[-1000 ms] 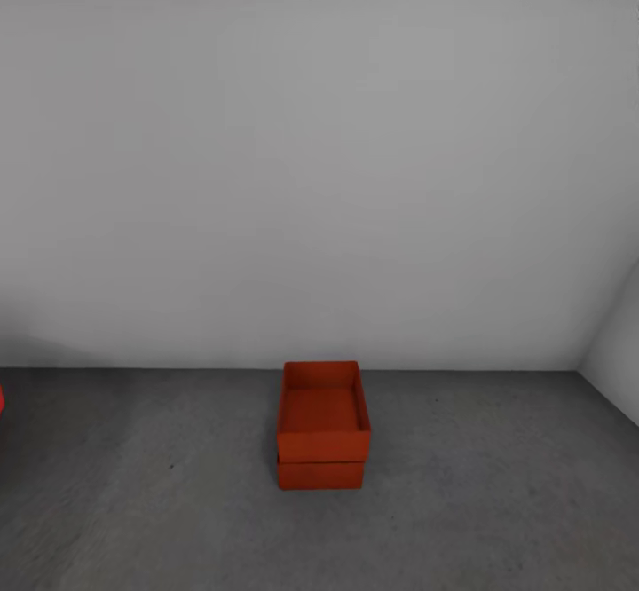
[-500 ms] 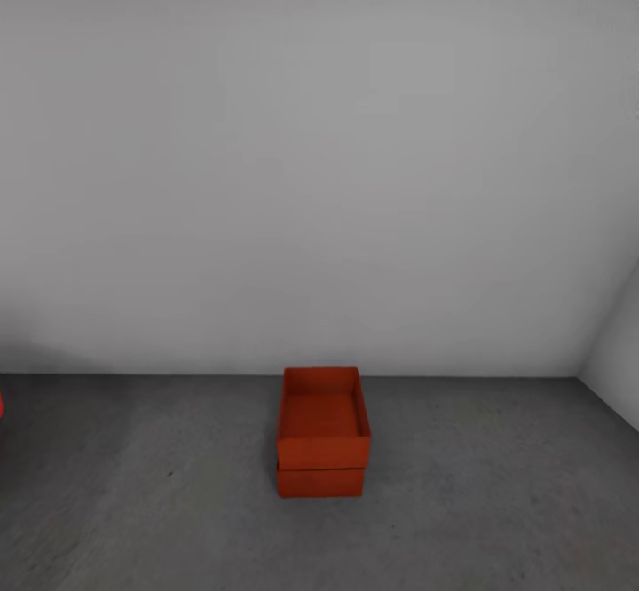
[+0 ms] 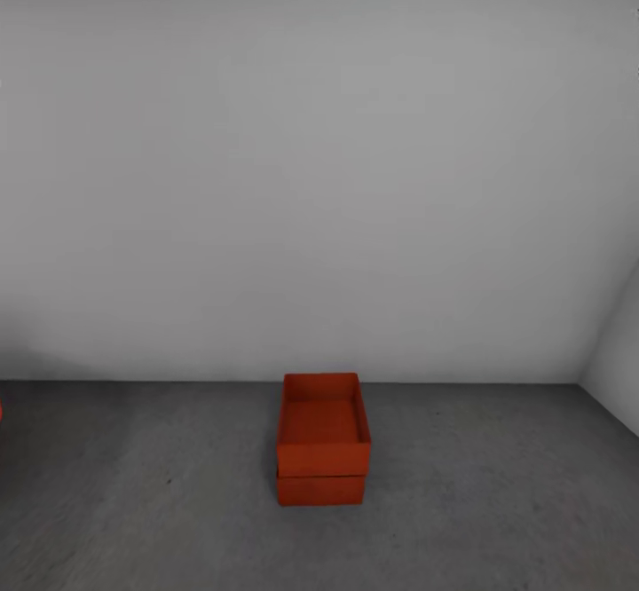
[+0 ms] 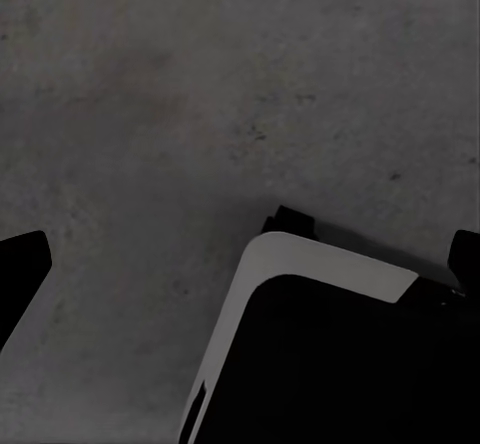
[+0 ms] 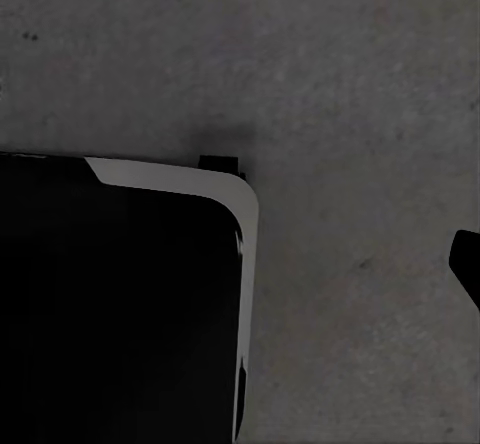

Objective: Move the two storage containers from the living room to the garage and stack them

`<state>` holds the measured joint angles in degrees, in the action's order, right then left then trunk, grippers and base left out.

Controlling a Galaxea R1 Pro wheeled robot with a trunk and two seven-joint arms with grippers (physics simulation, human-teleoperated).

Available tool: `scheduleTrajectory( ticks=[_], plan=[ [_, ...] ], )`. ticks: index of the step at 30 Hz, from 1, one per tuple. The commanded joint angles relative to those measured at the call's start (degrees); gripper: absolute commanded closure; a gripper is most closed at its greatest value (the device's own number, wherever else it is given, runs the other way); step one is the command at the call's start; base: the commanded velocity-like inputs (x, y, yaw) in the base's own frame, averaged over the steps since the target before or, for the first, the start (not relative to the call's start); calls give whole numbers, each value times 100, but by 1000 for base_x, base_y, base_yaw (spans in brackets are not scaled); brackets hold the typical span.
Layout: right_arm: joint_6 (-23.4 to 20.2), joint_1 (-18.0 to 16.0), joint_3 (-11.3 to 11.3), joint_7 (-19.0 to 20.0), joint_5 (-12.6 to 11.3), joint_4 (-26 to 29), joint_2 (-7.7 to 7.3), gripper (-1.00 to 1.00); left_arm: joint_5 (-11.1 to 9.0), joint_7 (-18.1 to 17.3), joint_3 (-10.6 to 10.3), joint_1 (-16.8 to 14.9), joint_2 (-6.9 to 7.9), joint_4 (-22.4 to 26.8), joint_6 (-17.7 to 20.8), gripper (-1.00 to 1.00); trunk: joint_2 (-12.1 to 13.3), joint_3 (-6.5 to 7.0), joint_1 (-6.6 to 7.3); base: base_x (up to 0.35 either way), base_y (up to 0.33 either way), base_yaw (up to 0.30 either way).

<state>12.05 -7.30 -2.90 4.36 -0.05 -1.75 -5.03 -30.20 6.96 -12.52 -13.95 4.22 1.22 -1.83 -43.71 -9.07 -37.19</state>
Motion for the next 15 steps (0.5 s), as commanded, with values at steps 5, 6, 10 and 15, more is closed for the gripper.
scheduleTrajectory(
  ticks=[5, 6, 10, 15],
  plan=[
    [34, -9, -25, 12, -3, -19, 1, -100, -48, 16, -49, -3, 0, 1, -11, -100, -6, 37, -1, 0, 0, 0],
    [33, -9, -26, 12, -2, -19, 3, -100, -48, 16, -49, -3, 0, 1, -11, -100, -6, 46, -1, 0, 0, 0],
    [32, -9, -27, 12, 4, -19, 5, -100, -48, 16, -49, -3, 0, 1, -11, -100, -6, 83, -1, 0, 0, 0],
    [34, -9, -27, 12, 3, -19, 3, -100, -48, 16, -49, -3, 0, 1, -11, -100, -6, 128, -1, 0, 0, 0]
  ],
)
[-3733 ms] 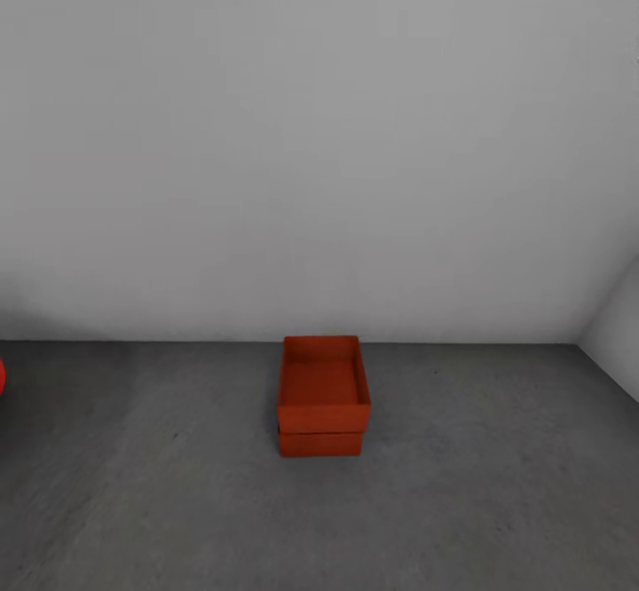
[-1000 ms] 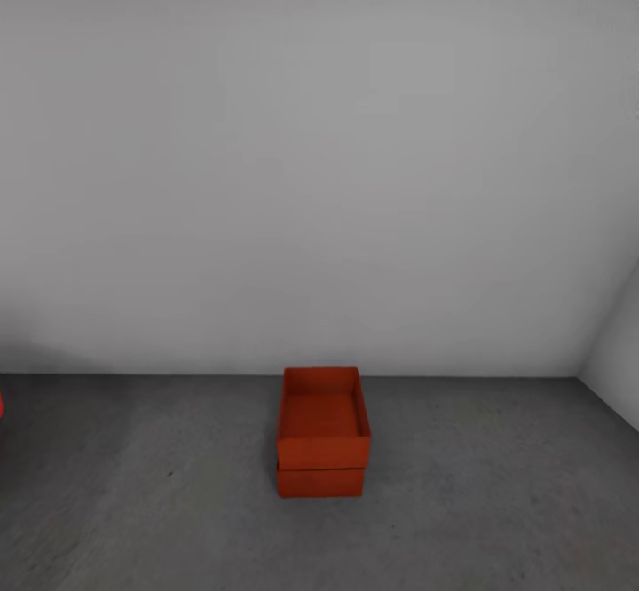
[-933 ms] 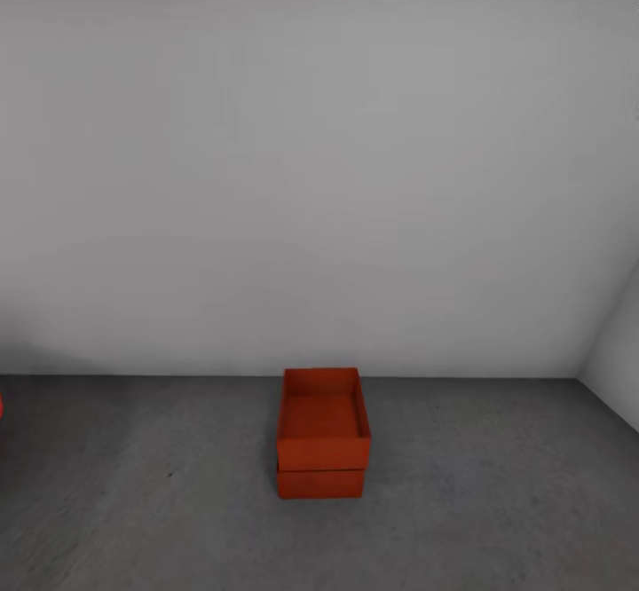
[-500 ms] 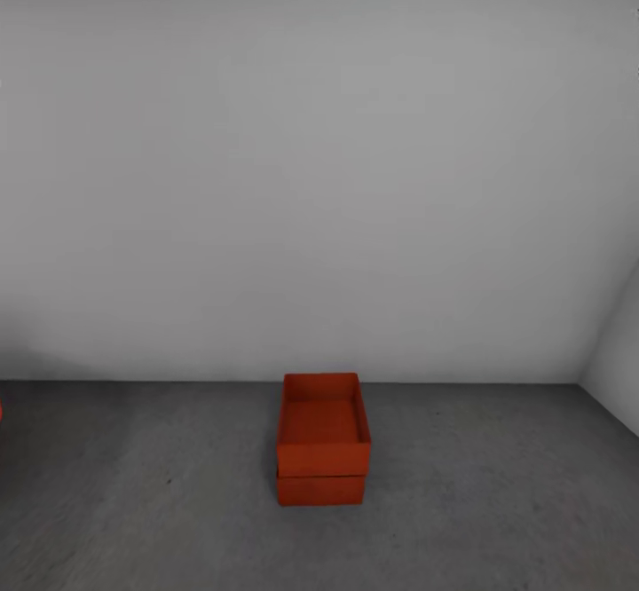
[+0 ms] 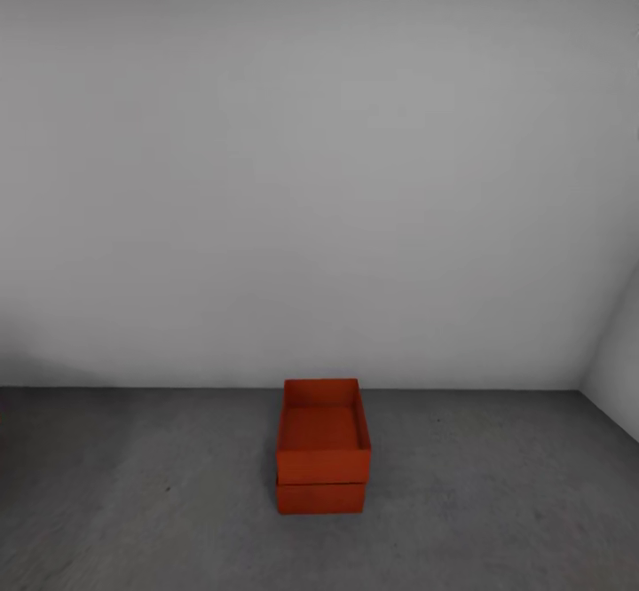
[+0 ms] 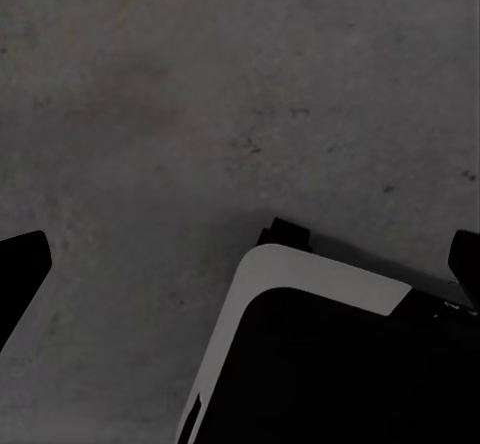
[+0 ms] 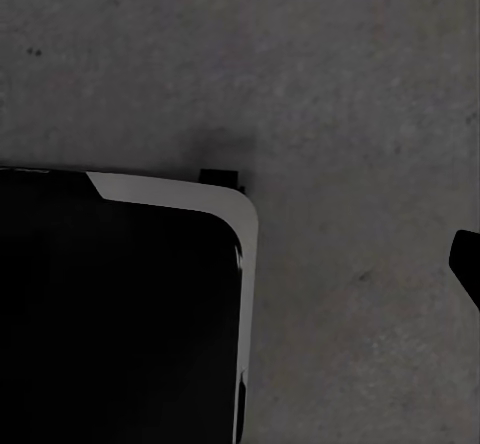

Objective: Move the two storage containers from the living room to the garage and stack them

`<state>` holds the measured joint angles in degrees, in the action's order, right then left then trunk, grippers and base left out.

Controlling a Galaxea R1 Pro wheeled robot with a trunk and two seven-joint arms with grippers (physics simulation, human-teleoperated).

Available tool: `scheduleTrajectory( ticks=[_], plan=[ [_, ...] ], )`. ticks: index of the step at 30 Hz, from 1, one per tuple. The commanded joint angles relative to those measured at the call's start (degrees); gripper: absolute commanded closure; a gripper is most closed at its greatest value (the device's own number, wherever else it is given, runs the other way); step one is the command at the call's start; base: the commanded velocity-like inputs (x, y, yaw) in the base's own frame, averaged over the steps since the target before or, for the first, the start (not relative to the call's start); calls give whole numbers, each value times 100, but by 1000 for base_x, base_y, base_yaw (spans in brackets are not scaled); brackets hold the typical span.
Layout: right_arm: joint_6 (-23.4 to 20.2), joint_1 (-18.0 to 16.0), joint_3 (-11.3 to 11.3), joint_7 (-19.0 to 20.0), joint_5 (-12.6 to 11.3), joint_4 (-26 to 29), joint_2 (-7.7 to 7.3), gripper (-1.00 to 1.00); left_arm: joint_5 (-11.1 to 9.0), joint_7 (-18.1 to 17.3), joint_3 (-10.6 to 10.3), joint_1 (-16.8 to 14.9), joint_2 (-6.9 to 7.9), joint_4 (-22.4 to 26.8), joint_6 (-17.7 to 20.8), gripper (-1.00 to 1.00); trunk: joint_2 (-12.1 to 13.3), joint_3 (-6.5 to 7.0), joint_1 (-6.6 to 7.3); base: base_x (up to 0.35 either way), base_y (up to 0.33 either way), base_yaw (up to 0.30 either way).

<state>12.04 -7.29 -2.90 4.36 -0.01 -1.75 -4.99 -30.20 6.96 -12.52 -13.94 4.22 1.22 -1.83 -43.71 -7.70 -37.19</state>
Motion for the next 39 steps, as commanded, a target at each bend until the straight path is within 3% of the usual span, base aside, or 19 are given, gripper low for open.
scheduleTrajectory(
  ticks=[1, 39],
  plan=[
    [35, -9, -27, 12, -3, -19, -1, -100, -48, 16, -49, -3, 0, 1, -11, -100, -7, 1, -1, 0, 0, 0],
    [61, -9, -19, 12, -8, -19, -10, -100, -74, 8, -28, -3, -19, -3, -17, -100, -7, 346, -1, 0, 0, 0]
  ],
)
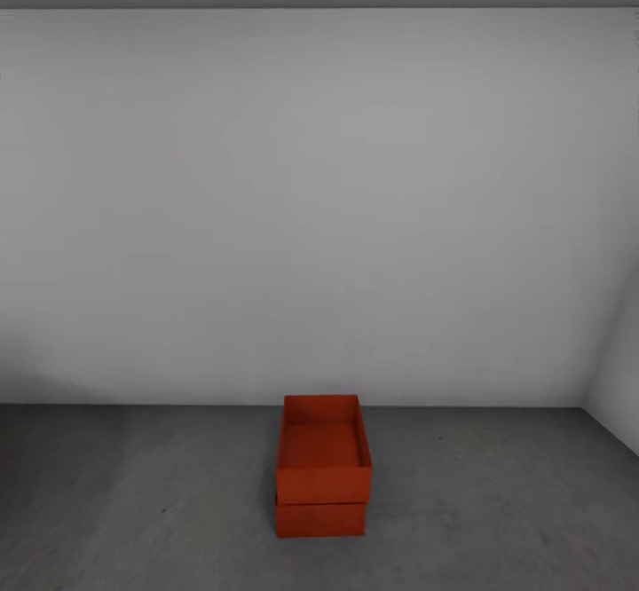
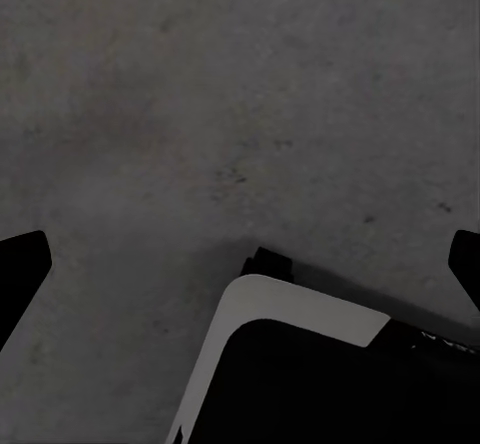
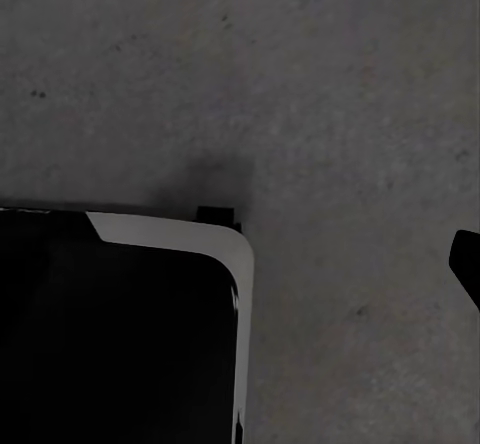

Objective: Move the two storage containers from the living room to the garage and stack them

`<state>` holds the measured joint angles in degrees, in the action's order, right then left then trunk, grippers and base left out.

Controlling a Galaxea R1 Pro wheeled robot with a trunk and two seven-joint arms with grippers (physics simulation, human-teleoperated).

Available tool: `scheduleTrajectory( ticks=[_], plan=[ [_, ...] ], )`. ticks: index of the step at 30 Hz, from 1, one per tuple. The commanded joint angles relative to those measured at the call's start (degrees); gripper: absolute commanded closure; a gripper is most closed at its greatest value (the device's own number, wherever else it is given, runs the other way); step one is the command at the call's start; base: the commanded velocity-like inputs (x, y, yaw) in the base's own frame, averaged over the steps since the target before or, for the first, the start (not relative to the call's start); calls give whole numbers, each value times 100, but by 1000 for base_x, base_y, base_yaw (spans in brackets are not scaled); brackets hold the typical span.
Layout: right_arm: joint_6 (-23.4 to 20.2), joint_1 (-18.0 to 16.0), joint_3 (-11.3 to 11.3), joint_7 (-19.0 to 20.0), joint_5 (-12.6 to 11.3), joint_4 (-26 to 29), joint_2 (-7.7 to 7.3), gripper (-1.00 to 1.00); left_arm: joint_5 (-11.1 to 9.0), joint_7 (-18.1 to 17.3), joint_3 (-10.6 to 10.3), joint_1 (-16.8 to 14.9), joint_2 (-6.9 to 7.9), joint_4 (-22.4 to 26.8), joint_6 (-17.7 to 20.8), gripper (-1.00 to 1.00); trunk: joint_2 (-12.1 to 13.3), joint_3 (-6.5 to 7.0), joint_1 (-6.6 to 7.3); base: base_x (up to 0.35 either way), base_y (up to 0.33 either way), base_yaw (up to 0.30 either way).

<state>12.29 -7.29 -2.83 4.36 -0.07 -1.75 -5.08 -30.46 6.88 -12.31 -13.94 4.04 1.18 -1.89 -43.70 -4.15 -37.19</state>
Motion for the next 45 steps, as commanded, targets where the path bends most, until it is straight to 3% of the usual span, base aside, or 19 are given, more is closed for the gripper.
scheduleTrajectory(
  ticks=[1, 8, 11, 17, 45],
  plan=[
    [35, -9, -26, 12, -2, -19, -1, -100, -41, 14, -50, -3, -14, -25, -12, -100, -7, 0, -1, 0, 0, 0],
    [36, -9, -30, 12, -2, -17, -1, -100, 5, -9, -64, 124, -112, -95, -37, -100, -7, 63, -1, 0, 0, 0],
    [36, -9, -30, 12, 1, -16, -1, -100, 42, -11, -69, 264, -141, -99, -319, -100, -7, 85, -1, 0, 0, 0],
    [36, -9, -33, -1, 25, -10, -5, -100, 53, -11, -77, 344, -154, -100, -521, -100, -7, 96, -1, 0, 0, 0],
    [-42, -9, -25, -14, 47, -1, 25, -100, 62, 6, -96, 353, -122, 5, -550, -100, -7, 97, -1, 0, 0, 0]
  ],
)
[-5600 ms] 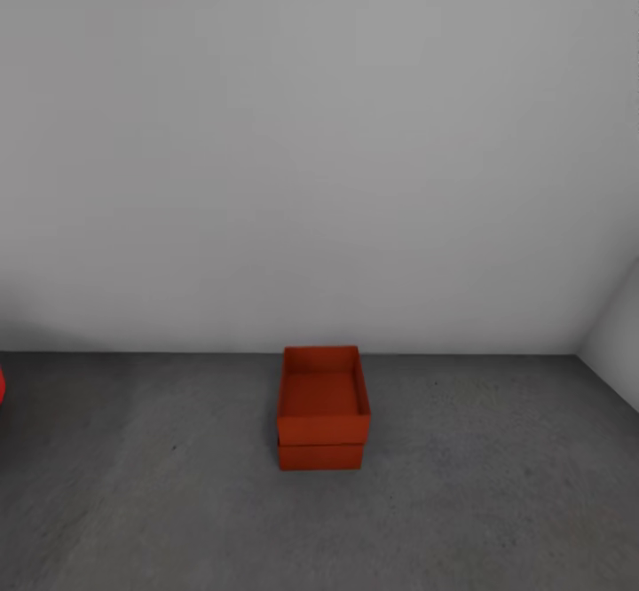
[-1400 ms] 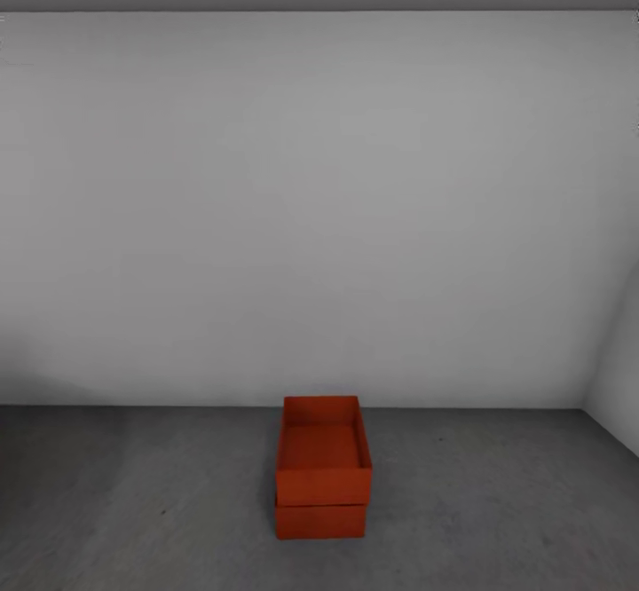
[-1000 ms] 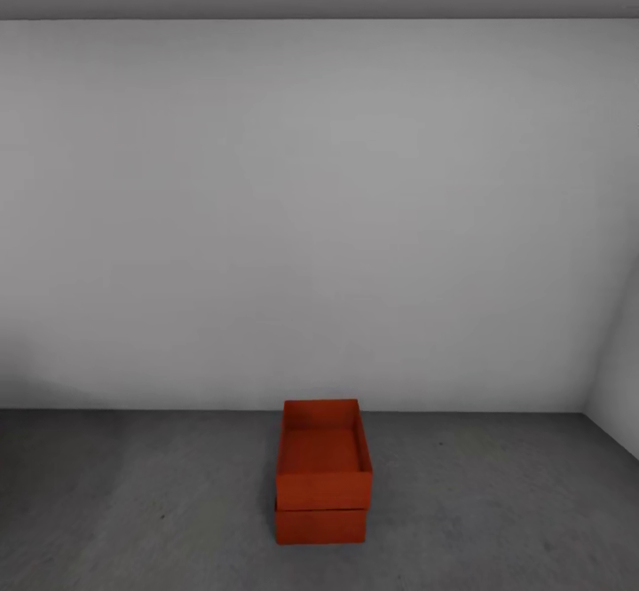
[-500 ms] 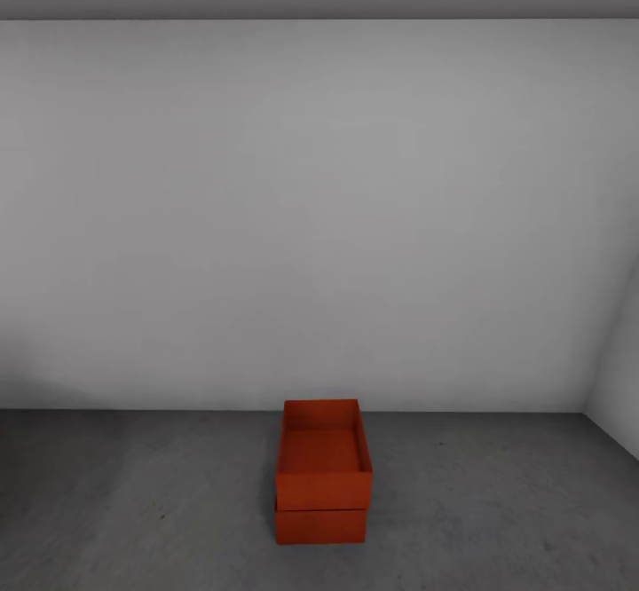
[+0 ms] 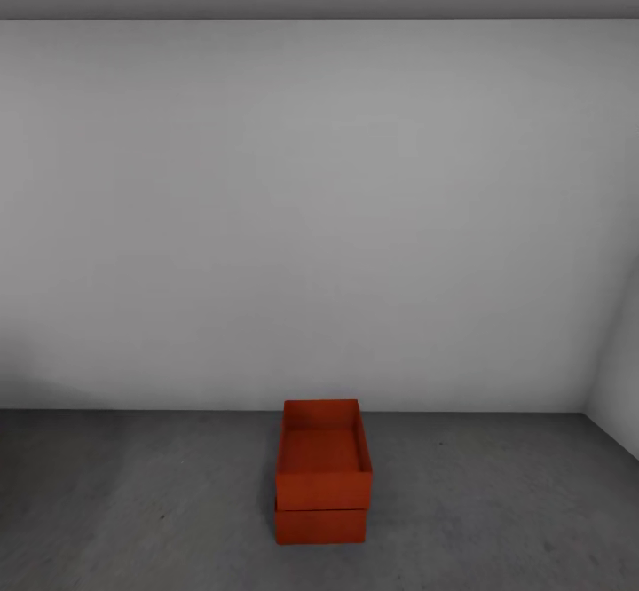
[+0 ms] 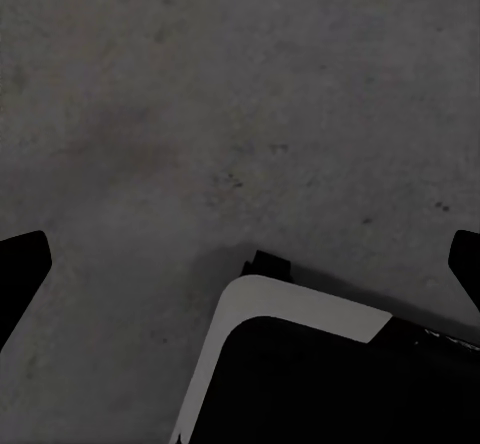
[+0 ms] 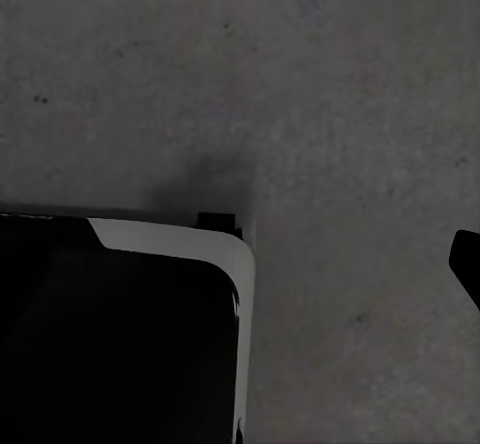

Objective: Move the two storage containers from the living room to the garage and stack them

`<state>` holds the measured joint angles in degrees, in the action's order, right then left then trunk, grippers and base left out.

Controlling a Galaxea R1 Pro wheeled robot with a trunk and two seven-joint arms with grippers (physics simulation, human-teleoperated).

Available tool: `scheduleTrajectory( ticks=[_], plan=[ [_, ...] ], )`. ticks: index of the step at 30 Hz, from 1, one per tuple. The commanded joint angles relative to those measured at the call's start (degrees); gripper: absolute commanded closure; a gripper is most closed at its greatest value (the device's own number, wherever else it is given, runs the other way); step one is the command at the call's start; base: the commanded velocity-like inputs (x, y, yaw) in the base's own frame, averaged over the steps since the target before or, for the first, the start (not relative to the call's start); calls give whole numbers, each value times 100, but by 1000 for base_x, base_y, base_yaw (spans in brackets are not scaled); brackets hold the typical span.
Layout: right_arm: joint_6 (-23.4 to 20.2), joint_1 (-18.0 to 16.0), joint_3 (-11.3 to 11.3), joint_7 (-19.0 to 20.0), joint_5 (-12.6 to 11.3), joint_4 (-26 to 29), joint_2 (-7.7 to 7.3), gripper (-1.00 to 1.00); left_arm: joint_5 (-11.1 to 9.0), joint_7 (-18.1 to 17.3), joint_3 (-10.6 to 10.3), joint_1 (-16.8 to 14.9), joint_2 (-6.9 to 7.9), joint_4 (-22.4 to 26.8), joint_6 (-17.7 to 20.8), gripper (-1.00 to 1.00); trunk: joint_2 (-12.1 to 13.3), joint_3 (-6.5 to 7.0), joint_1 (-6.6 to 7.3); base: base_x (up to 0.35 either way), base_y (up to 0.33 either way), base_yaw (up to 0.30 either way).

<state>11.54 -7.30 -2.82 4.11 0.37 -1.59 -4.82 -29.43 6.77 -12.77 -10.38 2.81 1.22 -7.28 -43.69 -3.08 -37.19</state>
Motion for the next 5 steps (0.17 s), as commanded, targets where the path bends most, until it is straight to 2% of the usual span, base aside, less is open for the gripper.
scheduleTrajectory(
  ticks=[1, 5],
  plan=[
    [33, -9, -25, 11, 2, -17, -1, -100, -40, 18, -48, -4, 0, 1, -10, -100, -8, -10, -1, 0, 0, 0],
    [33, -9, -25, 11, 3, -17, -1, -100, -39, 18, -45, -5, 0, 1, -10, -100, -8, -10, -1, 0, 0, 0]
  ],
)
